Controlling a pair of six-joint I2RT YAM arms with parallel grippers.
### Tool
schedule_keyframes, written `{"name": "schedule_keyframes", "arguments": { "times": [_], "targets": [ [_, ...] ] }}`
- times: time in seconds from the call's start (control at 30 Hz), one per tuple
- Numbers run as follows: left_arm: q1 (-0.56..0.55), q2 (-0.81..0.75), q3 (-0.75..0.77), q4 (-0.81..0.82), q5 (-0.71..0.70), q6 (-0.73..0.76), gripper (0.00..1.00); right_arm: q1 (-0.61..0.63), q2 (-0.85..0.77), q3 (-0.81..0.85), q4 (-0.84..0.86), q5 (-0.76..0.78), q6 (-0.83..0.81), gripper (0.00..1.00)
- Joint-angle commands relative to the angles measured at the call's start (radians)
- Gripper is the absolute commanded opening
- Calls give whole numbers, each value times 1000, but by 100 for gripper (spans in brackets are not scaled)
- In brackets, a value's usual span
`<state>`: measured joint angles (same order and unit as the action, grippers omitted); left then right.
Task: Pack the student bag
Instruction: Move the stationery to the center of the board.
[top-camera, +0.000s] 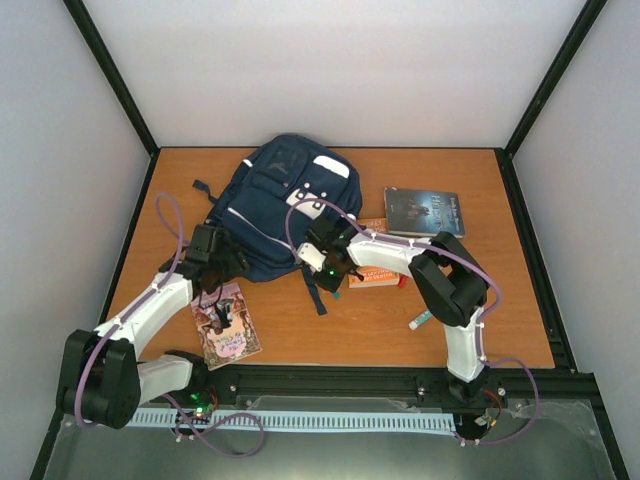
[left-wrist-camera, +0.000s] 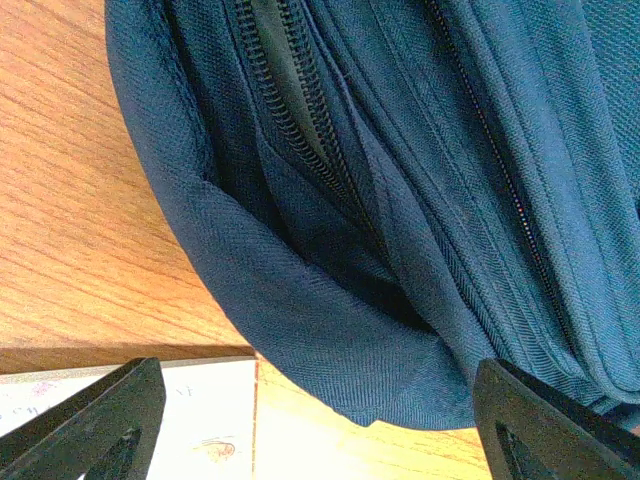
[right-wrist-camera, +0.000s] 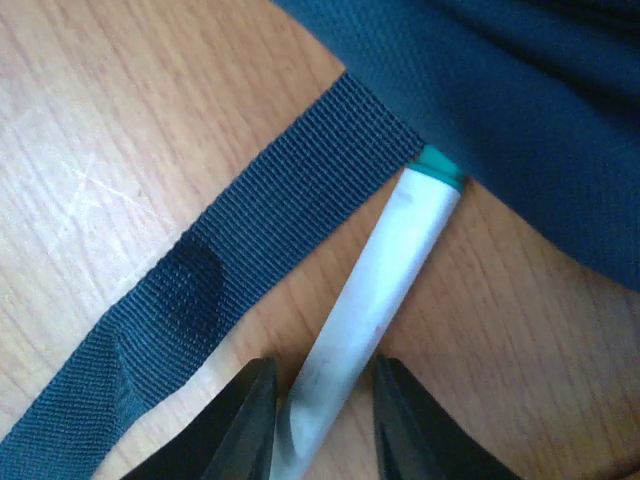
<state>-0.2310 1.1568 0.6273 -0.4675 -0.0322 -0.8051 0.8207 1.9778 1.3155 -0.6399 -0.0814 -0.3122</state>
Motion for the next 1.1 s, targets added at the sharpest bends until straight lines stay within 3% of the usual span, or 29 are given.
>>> {"name": "schedule_keyframes", "arguments": {
  "times": [0.0,0.23,0.63,0.73,0.83,0.9,1.07],
  "targets": [
    [4,-10,-2,32,16,-15,87,8,-20,-65,-66,62,-18,27],
    [4,-9,-4,38,14,-5,87,8,-170,-189,-127,-12,-65,15],
    [4,23,-20,102,85,10,90,-54,-365,-421,-216,50,-173,11],
    [5,35,9,97,123,20,91,-110,-395,-428,-252,25,-212,20],
    [10,37,45,71,100,27,91,-115,-460,-407,-292,-7,-252,46],
    [20,40,72,52,88,26,91,-117,-508,-362,-301,-54,-260,56],
    [65,62,127,29,128,33,100,-117,-470,-186,-275,-98,-195,60]
  ]
}}
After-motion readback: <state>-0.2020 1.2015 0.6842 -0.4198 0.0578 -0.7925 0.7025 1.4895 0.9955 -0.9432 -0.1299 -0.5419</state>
